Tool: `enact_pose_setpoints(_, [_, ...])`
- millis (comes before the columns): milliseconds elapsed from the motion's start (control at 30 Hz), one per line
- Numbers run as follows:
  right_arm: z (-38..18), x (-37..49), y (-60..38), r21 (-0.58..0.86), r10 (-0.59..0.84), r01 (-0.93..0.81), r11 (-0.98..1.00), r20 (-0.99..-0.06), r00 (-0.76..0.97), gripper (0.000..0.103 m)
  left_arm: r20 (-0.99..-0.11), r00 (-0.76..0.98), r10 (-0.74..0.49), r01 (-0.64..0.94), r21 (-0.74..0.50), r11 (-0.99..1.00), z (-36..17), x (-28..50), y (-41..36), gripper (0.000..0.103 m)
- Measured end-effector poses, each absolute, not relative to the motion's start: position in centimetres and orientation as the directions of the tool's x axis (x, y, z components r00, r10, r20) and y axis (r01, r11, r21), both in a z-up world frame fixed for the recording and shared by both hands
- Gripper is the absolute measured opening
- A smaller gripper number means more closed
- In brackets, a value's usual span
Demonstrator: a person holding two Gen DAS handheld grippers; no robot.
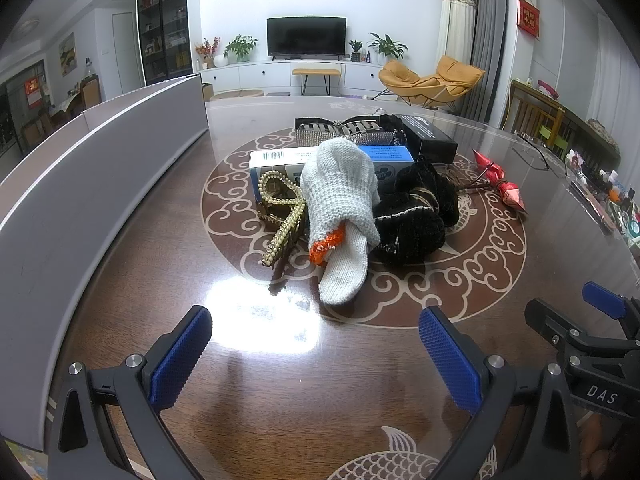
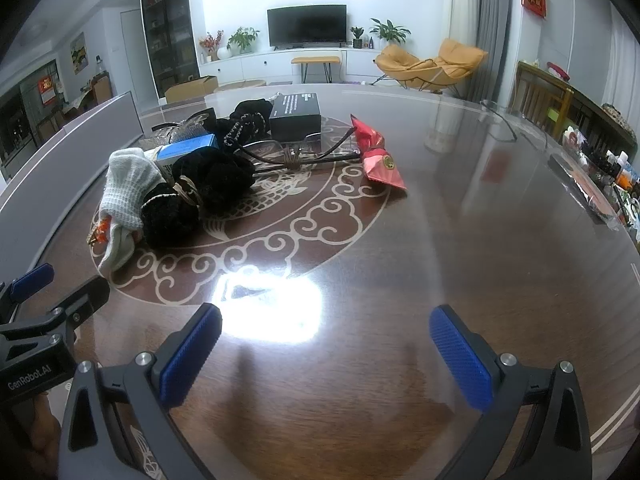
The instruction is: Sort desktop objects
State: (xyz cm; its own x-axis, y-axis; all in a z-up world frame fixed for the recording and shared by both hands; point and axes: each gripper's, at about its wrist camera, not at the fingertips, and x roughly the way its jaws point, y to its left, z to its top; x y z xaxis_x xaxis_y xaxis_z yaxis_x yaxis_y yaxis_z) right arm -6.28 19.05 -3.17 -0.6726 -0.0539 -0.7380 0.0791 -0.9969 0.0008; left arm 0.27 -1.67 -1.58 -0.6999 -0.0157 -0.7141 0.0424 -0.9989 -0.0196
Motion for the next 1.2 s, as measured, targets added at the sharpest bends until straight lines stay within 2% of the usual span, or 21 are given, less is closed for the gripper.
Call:
enact_pose_setpoints(633, [-3.3, -6.5, 19.1, 0.007, -0.054, 0.075, -0.997, -0.751, -0.658, 0.103, -0.725, -0.688, -0.016, 0.048, -0.023, -0.999, -2.0, 0.4, -1.8, 0.103])
enact_pose_setpoints(1200, [-4.1, -7.3, 19.2, 0.004, -0.048, 0.073, -0.997, -0.794, -0.606, 0.103, -0.821, -0.570, 0.009, 0.031, -0.033, -0.999, -3.4, 0.7, -4.1, 0.103])
